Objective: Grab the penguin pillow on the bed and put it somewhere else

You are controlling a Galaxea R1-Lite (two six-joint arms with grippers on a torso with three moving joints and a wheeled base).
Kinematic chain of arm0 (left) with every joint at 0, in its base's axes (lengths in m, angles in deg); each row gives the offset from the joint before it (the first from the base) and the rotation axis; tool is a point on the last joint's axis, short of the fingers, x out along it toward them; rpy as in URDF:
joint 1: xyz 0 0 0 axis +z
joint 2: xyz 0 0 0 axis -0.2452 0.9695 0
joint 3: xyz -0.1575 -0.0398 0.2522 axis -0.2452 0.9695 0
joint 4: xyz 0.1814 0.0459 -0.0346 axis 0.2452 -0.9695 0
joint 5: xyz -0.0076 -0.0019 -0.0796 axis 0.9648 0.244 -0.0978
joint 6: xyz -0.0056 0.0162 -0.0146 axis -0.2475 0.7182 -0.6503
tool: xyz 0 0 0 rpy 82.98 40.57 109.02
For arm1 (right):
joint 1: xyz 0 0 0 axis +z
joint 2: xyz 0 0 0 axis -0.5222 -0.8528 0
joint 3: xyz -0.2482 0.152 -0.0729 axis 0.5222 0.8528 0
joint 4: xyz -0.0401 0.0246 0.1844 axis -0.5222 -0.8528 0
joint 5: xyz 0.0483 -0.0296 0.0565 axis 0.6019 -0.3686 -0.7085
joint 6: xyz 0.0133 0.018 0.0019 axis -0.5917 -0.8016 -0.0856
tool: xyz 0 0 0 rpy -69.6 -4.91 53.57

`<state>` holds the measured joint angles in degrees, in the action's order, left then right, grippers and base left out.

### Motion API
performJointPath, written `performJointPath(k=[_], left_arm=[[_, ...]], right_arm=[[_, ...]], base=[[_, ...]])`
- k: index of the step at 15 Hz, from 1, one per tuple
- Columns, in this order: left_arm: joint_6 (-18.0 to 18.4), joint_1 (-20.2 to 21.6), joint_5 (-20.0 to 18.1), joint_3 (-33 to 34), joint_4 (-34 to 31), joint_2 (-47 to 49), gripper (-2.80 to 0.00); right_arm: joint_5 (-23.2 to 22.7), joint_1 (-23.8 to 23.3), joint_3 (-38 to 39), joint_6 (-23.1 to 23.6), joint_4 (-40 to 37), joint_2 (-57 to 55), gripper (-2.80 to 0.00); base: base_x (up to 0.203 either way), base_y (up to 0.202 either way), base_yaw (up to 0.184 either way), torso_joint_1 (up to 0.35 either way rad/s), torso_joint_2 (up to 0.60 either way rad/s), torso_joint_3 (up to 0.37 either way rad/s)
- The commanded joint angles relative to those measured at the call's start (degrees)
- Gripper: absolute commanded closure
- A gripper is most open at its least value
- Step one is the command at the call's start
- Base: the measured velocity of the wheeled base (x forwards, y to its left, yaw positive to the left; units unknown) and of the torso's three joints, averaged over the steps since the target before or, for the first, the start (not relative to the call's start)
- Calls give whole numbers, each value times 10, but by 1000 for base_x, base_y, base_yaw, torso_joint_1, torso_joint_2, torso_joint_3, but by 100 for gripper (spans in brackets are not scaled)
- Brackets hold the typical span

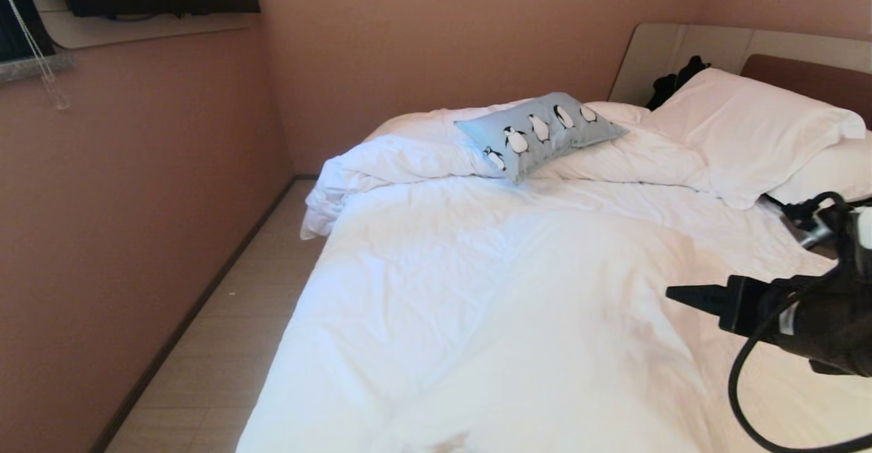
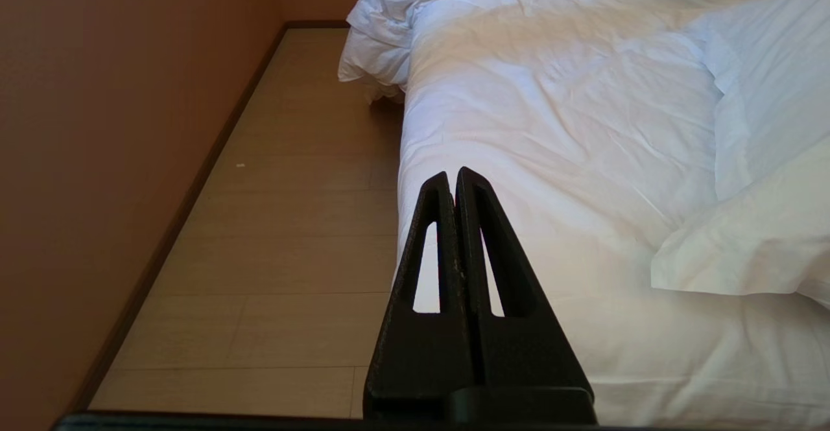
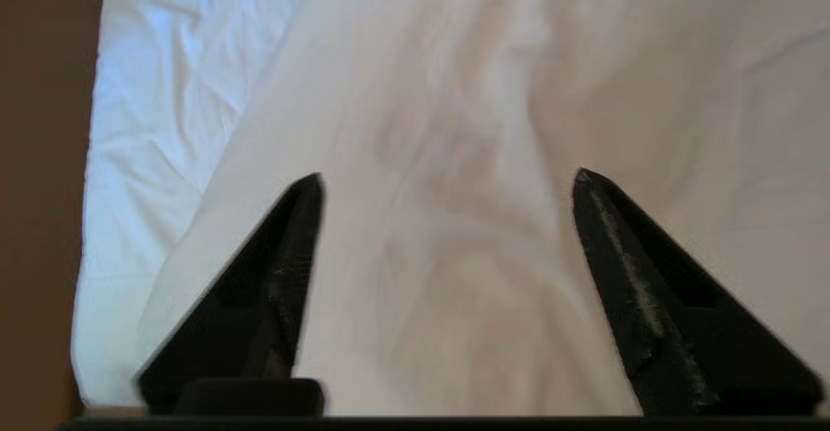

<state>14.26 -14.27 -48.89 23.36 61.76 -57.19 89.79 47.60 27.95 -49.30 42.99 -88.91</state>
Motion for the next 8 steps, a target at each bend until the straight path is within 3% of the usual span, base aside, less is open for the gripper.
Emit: performJointPath(k=[1, 3, 8], left_arm=[[1, 0, 0, 1, 0, 0, 0], [0, 0, 0, 1, 0, 0, 0], [0, 0, 0, 1, 0, 0, 0]], right_arm=[[79, -10, 2, 15, -48, 62, 0], [80, -41, 5, 14, -60, 73, 0], [77, -96, -10, 13, -176, 201, 0]], base=[[0, 0, 0, 0, 0, 0], [0, 0, 0, 0, 0, 0], [0, 0, 0, 0, 0, 0]])
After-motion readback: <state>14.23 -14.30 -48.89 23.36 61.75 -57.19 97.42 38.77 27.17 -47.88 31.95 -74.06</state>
